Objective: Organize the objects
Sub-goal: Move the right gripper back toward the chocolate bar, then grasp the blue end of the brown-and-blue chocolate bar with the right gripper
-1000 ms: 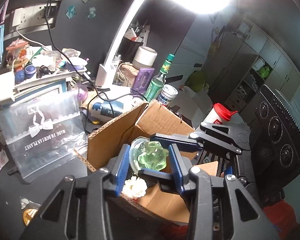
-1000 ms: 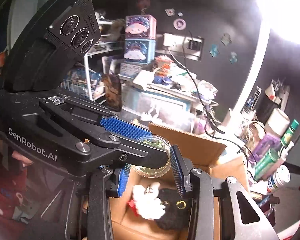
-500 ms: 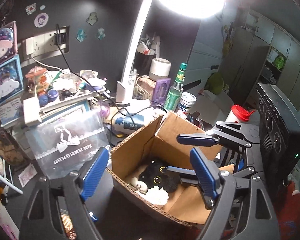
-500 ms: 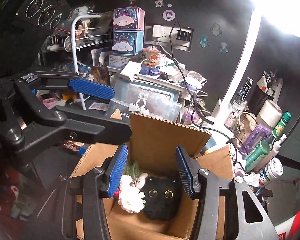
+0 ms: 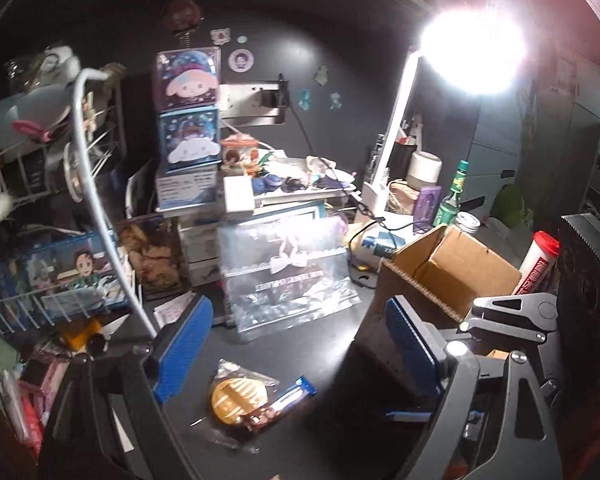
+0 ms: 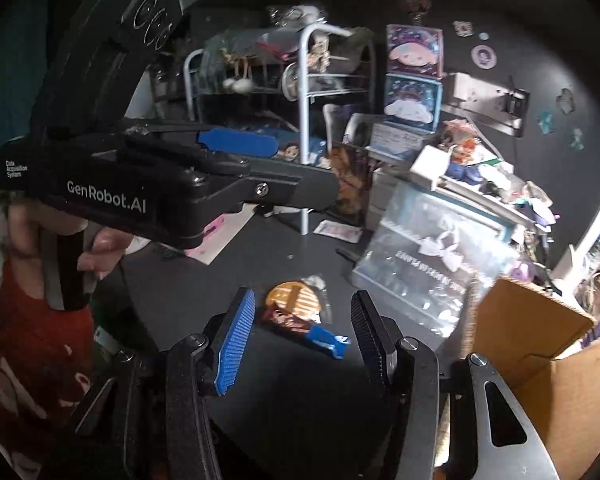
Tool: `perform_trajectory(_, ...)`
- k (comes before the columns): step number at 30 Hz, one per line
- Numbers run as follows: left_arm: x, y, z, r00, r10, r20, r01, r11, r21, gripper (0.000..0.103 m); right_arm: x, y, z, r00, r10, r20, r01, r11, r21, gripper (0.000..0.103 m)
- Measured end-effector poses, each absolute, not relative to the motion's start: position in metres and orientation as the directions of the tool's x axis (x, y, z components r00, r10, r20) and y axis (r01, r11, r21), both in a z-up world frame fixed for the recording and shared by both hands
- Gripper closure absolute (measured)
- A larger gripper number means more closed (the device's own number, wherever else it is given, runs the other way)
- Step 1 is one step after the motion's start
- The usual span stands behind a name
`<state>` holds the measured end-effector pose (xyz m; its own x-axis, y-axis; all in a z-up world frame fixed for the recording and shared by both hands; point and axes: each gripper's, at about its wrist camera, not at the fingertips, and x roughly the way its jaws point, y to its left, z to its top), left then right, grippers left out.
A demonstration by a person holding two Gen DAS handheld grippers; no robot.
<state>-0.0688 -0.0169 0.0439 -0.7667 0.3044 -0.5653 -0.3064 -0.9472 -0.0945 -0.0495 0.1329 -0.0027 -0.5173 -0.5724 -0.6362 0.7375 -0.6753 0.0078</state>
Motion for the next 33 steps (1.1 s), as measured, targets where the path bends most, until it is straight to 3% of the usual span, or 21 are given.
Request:
perform_trajectory(10,-0.038,-0.083,-0.018,-0.755,0.259,-0.602,-0.214,-0.966,-0.147,0.017,-0.087,0.079,-0.115,-0.438,-0.4,-0.805,0.698,-0.715,-0.025,0.056)
perform_trajectory(12,-0.035,-0.092,-0.029,-0.75,0.249,-0.613,-0.198,-0.969,-0.151,0.017,-0.096,0.074,-0.132,-0.452,-0.355,-0.818,0.672,-0.739,-0.051,0.051)
perform_trajectory(17,-0.034,-0.106,-0.046,-0.735,0.257,-0.627,-0.186,-0.966,-0.179,0.017,-0.118,0.075,-0.15,-0.488,-0.313,-0.815,0.64,-0.763,-0.091,0.046)
perform_trajectory(19,-0.034,-0.11,-0.047,-0.736,0.262,-0.624,-0.185,-0.965,-0.186,0.017,-0.124,0.075,-0.154,-0.521,-0.299,-0.8,0.632,-0.765,-0.125,0.037)
perform_trajectory(23,-0.034,-0.113,-0.047,-0.737,0.268,-0.621,-0.188,-0.963,-0.193,0.017,-0.131,0.076,-0.157,-0.512,-0.326,-0.795,0.649,-0.753,-0.108,0.035)
perform_trajectory(25,-0.035,-0.114,-0.047,-0.737,0.267,-0.621,-0.184,-0.963,-0.197,0.017,-0.133,0.075,-0.156,-0.522,-0.336,-0.784,0.656,-0.745,-0.118,0.025)
perform_trajectory(33,-0.039,-0.113,-0.049,-0.729,0.277,-0.626,-0.184,-0.96,-0.21,0.017,-0.139,0.069,-0.157,-0.486,-0.371,-0.792,0.677,-0.733,-0.072,0.025)
